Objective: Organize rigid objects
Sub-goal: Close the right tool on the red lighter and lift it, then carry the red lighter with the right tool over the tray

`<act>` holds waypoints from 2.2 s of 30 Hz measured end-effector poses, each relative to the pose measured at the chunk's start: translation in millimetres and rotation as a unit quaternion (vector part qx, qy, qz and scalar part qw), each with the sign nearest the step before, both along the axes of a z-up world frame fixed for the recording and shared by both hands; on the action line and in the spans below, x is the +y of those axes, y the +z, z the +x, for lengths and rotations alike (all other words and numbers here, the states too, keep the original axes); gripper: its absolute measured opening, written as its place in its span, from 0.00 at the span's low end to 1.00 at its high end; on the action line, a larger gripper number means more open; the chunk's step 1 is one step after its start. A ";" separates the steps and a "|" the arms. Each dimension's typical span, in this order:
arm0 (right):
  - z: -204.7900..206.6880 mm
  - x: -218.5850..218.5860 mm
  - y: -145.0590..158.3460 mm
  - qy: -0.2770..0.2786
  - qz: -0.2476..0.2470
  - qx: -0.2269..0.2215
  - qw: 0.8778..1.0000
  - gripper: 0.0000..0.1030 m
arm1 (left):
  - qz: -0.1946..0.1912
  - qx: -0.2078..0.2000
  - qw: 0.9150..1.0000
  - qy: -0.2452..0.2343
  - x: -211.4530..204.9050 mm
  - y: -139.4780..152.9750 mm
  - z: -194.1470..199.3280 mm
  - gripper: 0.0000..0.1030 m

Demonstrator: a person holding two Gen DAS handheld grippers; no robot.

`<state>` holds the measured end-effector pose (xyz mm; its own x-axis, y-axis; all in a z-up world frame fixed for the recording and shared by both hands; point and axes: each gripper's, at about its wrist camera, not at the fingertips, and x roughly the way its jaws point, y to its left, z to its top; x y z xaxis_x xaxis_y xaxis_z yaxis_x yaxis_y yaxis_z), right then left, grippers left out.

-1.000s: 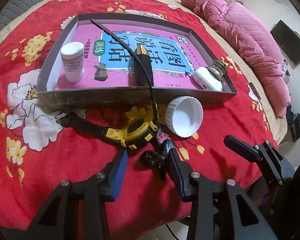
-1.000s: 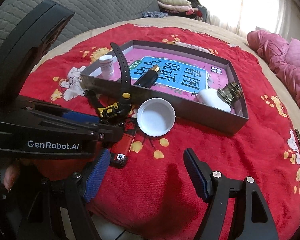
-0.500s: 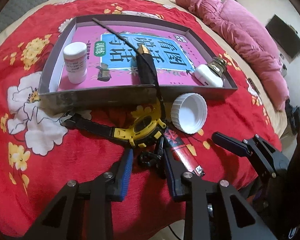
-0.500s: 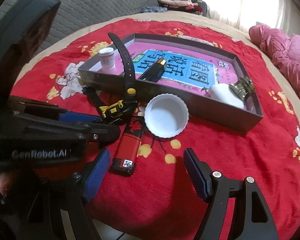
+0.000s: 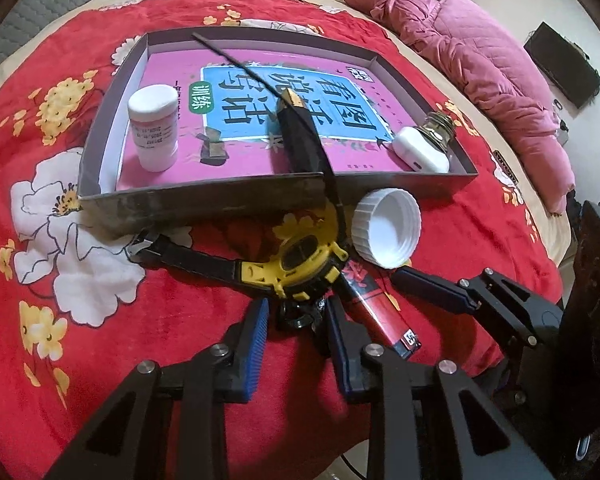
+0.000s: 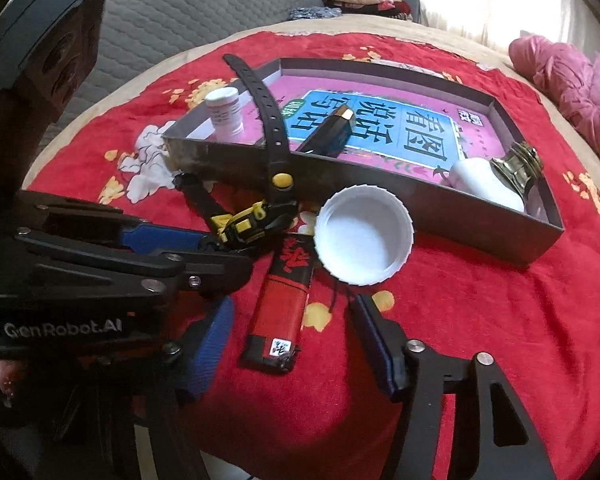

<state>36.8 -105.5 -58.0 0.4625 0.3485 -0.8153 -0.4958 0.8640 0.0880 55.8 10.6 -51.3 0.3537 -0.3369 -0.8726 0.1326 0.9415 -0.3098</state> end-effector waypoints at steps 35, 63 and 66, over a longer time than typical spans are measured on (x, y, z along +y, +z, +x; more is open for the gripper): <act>-1.5 -52.8 13.0 -0.007 -0.008 0.002 1.000 0.22 | 0.017 -0.007 1.000 -0.003 -7.5 0.1 -4.1 0.25; -19.6 -54.5 49.9 0.028 0.075 -0.045 0.996 0.22 | 0.018 -0.061 0.998 0.002 -11.0 40.4 -25.5 0.25; -19.6 -55.8 54.2 0.024 0.082 -0.056 0.995 0.22 | 0.016 -0.078 0.997 0.006 -10.8 47.6 -26.5 0.25</act>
